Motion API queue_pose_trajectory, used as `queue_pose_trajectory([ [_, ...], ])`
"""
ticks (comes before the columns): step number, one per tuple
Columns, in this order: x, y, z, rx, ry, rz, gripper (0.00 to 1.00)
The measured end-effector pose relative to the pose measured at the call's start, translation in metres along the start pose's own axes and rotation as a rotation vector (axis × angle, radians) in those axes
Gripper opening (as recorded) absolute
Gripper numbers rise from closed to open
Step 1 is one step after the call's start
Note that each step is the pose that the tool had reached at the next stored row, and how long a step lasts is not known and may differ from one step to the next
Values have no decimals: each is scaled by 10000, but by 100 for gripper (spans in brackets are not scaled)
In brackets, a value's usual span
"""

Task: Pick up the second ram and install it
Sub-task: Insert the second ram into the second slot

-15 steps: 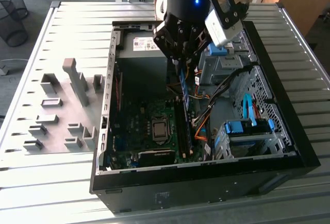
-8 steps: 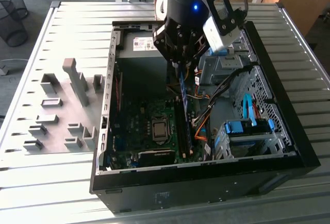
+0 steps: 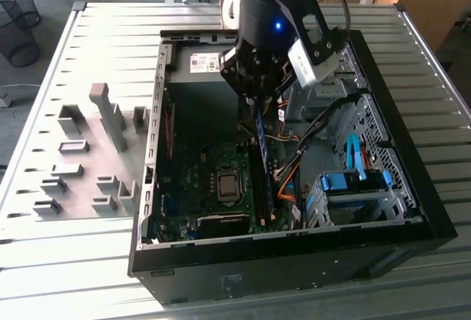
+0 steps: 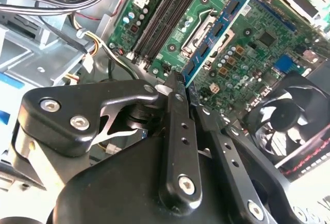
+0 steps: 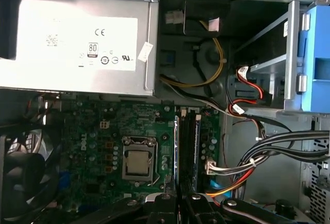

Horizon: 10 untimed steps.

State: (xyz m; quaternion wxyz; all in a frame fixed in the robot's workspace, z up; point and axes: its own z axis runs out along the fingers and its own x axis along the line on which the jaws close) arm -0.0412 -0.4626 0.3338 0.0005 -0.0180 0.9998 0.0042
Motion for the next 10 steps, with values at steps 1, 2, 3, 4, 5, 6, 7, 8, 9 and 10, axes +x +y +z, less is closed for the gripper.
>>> queue_pose_trajectory([
  [1,-15,-1,18,0,4,1,14],
  [2,-26,-1,37,0,9,1,14],
  [3,-31,-2,55,0,12,1,14],
  [4,-32,-2,73,0,12,2,14],
  [5,-36,-2,90,0,13,4,14],
  [6,-40,-2,103,-1,13,10,14],
  [7,-41,-2,119,0,13,14,14],
  [8,-42,-3,137,0,13,15,14],
  [9,-43,-3,156,0,14,15,14],
  [10,-43,-3,174,-1,14,14,14],
])
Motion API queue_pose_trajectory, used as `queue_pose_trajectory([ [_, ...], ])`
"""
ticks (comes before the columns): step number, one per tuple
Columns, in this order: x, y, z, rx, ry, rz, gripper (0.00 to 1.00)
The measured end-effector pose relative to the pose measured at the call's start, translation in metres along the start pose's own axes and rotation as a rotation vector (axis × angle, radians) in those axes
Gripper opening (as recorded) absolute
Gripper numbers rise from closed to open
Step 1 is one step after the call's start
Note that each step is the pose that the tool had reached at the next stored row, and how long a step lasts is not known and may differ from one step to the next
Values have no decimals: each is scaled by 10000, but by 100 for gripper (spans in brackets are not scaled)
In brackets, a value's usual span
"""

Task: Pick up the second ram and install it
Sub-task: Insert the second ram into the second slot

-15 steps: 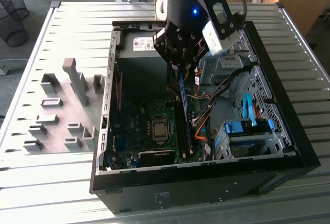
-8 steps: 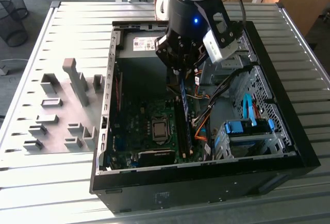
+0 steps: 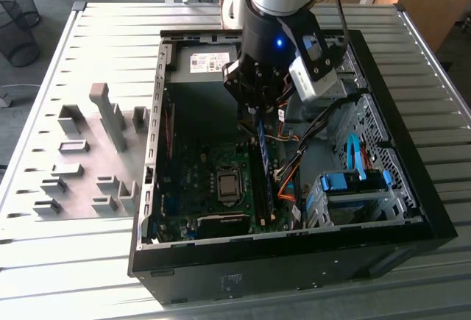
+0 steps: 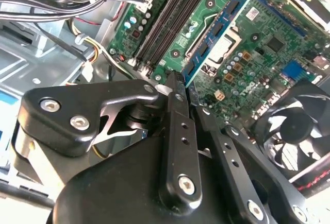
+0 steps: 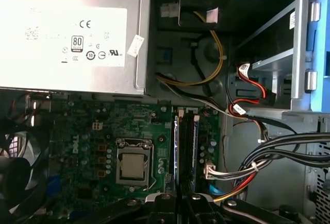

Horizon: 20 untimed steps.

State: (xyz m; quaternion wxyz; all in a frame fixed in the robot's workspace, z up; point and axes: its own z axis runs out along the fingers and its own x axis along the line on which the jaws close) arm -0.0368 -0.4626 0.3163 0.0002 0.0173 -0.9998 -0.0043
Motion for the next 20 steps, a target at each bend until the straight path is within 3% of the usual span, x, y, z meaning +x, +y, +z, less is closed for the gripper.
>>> queue_pose_trajectory([
  [13,4,-2,175,-3,18,33,14],
  [20,-33,-4,267,-25,16,161,14],
])
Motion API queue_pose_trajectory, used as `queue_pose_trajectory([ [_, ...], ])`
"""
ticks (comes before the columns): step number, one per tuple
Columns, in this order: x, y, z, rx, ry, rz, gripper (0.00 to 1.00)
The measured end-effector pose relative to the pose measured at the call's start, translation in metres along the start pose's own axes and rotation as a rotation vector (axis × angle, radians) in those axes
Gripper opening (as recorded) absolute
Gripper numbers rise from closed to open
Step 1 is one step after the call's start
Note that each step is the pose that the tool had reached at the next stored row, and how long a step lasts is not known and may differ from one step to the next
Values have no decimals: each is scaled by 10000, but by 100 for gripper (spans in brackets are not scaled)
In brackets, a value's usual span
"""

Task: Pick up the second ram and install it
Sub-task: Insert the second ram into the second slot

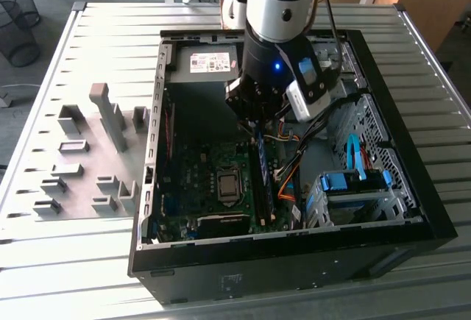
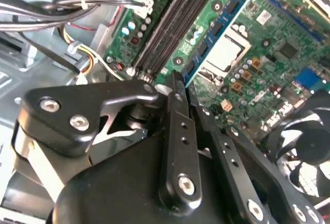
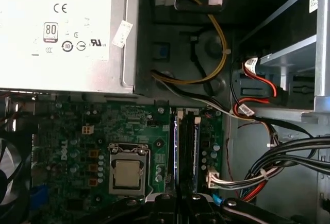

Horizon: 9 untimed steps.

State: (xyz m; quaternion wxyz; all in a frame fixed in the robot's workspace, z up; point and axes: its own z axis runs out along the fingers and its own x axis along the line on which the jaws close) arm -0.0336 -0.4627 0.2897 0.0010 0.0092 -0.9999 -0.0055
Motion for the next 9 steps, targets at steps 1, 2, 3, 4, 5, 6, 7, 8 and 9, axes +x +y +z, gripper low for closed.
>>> queue_pose_trajectory([
  [1,0,0,5,0,-1,89,14],
  [2,0,-1,9,0,-1,159,14],
  [3,0,-1,13,1,-1,185,14],
  [4,-4,-1,20,-1,-2,195,14],
  [5,-12,-1,33,-3,1,195,14],
  [6,-20,-1,51,-5,8,195,14],
  [7,-25,-2,68,-5,11,196,14],
  [8,-31,-2,87,-7,12,195,14],
  [9,-36,-2,104,-6,13,196,14],
])
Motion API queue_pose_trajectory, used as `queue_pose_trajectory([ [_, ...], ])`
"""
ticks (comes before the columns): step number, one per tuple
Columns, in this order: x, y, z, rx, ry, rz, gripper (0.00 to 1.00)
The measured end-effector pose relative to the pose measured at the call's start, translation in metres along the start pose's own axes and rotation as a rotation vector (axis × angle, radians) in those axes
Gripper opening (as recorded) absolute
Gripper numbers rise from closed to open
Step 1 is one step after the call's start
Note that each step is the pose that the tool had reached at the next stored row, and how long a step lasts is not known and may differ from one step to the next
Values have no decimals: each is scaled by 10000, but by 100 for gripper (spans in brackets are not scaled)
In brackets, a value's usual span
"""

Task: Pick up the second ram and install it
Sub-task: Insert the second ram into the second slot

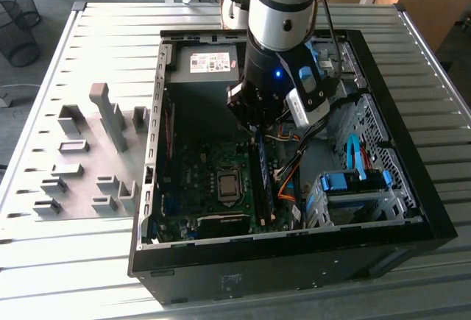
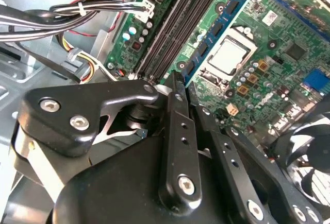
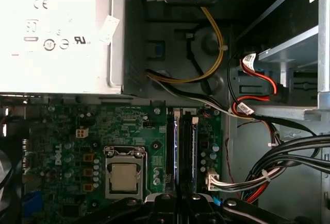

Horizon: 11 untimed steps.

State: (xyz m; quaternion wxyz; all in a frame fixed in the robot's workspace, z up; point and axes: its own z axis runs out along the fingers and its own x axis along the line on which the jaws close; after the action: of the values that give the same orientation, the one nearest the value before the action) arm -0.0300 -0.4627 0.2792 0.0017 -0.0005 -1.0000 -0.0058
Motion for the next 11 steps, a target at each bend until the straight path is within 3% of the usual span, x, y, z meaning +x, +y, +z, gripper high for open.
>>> queue_pose_trajectory([
  [7,-8,-3,127,-12,4,0,14],
  [11,-9,-68,184,-64,12,-4,14],
])
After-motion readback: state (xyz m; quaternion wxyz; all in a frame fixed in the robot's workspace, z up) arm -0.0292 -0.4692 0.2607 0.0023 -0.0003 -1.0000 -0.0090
